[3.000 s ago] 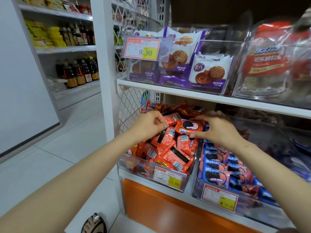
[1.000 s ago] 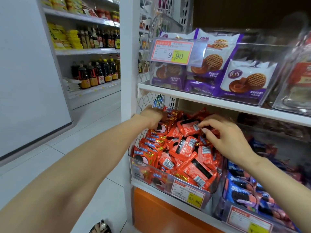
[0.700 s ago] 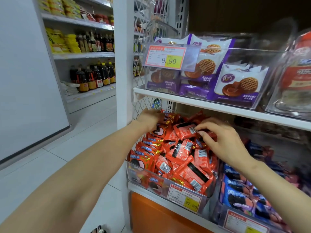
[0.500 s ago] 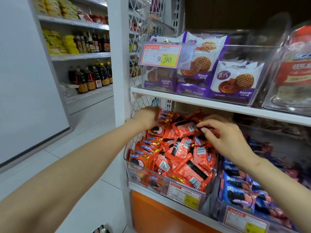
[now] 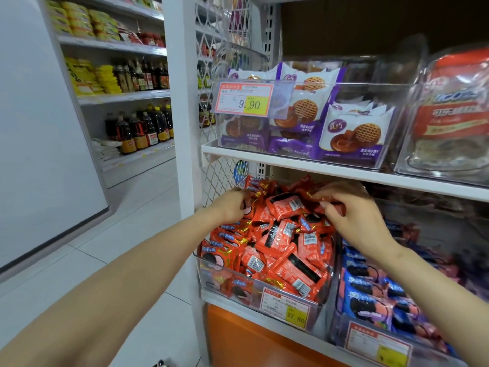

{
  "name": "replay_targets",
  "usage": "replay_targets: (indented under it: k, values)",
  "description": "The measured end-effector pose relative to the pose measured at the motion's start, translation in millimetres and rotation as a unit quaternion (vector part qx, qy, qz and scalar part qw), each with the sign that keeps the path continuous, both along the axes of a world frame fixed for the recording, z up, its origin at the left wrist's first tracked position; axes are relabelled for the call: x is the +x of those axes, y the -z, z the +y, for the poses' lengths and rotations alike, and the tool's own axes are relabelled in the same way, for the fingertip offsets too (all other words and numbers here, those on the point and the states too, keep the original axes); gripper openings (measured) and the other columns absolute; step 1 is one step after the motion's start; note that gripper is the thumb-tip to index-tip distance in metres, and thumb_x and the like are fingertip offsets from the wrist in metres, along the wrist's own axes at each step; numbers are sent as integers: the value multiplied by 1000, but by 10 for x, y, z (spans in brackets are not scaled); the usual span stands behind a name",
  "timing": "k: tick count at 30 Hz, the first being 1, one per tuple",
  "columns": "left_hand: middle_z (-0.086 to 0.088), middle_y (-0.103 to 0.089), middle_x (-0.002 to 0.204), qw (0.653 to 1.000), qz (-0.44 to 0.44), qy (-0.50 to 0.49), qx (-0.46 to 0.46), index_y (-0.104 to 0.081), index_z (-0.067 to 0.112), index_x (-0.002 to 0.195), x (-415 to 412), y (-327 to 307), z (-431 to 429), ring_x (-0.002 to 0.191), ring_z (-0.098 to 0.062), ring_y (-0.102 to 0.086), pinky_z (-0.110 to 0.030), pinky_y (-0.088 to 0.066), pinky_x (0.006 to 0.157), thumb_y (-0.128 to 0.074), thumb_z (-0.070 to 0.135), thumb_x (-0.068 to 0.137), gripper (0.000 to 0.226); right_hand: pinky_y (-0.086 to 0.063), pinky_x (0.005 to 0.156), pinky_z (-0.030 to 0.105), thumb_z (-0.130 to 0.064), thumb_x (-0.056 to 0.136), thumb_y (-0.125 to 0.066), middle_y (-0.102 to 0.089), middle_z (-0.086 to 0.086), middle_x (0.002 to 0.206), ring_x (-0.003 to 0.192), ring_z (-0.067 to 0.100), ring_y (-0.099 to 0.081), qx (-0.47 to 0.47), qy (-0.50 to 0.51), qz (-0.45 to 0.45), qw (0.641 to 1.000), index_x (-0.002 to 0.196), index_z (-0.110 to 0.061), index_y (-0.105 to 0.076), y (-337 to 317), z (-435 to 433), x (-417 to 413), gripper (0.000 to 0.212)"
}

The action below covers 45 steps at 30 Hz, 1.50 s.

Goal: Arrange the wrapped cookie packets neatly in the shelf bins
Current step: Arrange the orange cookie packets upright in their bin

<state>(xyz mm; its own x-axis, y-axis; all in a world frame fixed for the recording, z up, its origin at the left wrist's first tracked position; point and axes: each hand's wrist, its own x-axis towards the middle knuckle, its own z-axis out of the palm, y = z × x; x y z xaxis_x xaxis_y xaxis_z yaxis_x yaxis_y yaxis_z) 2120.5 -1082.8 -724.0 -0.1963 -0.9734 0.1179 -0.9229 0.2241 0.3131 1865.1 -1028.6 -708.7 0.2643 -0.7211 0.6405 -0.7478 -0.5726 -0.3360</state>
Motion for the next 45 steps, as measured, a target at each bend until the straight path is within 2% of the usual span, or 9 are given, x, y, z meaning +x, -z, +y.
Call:
replay_targets:
  k: [7,11,15,20,24,27,32,37,45]
  values:
    - [-9,-63,108,991,94,29,-91,-60,12,109,-174,-117,48,99,-24,-59,-32,-48,82,-57,38,90,32,-39,89,32,-13,79,-69,-56,15,120,113,36,-46,18,84,-14,996,111,-12,-67,39,-109,-140,32]
    - [-7,-49,134,997,-20,58,-47,-50,21,129,-469,-161,29,123,-28,-44,-40,-39,101,-61,64,76,70,-38,99,36,-31,80,-63,-56,6,130,119,31,-47,54,47,68,995,123,-20,-63,96,-138,-147,44]
    - [-6,-53,132,995,-76,42,-44,-48,20,132,-541,-179,22,118,-26,-49,-36,-42,98,-64,55,79,66,-43,97,46,-22,80,-71,-59,2,128,117,31,-50,33,44,115,992,121,-21,-63,104,-150,-118,42]
    - [-3,-62,107,990,140,12,10,-55,11,121,-262,-446,264,95,-19,-58,-27,-48,81,-64,46,82,52,-41,99,46,-26,80,-69,-60,0,125,116,30,-51,0,45,103,994,118,-22,-64,45,-107,-62,38]
    - [-10,-67,99,838,492,62,230,-56,6,115,-110,-548,607,87,-21,-65,-27,-54,80,-57,33,87,39,-44,97,35,-32,87,-63,-63,-3,122,114,17,-55,44,-9,-4,999,122,-21,-63,-117,104,256,36]
    - [-20,-65,113,741,606,69,283,-58,4,114,-70,-452,722,97,-29,-67,-31,-57,81,-58,25,83,38,-45,96,31,-41,85,-62,-68,-6,109,106,10,-60,115,-42,-76,990,123,-20,-61,-154,210,499,43]
    - [-5,-68,97,772,575,76,260,-60,13,105,-8,-345,829,90,-15,-64,-24,-55,73,-61,17,77,29,-46,81,19,-25,80,-73,-69,-5,91,86,6,-62,233,-101,-214,943,121,-26,-54,-128,239,598,45]
    - [-13,-65,117,774,558,101,283,-54,10,123,42,-403,848,104,-27,-64,-32,-56,83,-68,18,80,45,-55,76,29,-9,78,-74,-66,5,92,71,11,-64,246,-154,-231,929,118,-34,-49,-152,294,621,54]
    - [1,-68,77,908,408,16,93,-59,14,91,-24,-510,763,66,-6,-65,-18,-51,63,-70,9,80,16,-48,74,17,-9,81,-71,-62,-2,93,80,8,-61,203,-103,-174,958,127,-23,-53,-158,277,537,51]
